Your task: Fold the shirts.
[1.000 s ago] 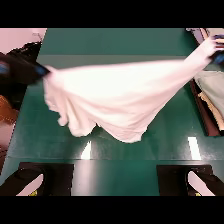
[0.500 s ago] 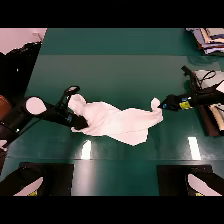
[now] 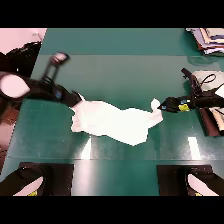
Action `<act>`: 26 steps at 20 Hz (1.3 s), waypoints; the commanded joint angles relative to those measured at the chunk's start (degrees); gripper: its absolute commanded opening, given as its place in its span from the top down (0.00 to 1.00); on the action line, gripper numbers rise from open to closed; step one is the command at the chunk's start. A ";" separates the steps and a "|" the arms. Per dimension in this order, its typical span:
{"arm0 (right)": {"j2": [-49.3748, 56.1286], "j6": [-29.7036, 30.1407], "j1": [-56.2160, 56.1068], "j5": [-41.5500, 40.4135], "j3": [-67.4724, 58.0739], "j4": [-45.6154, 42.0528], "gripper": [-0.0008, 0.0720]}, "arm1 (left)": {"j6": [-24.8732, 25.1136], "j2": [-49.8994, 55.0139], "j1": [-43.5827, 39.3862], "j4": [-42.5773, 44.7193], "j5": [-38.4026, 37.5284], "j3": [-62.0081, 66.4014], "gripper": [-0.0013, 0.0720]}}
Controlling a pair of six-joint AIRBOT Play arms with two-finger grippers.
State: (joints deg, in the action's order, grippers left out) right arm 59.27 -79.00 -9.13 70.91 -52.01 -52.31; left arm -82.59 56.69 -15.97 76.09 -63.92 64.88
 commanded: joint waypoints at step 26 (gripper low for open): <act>-1.97 -0.74 -0.07 -0.48 0.11 -0.20 0.97 | 0.55 34.56 19.47 -20.72 -2.78 3.87 0.45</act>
State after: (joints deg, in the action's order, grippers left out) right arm 57.34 -79.18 -9.13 70.48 -51.92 -52.53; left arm -82.04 91.13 4.82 55.05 -67.81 68.71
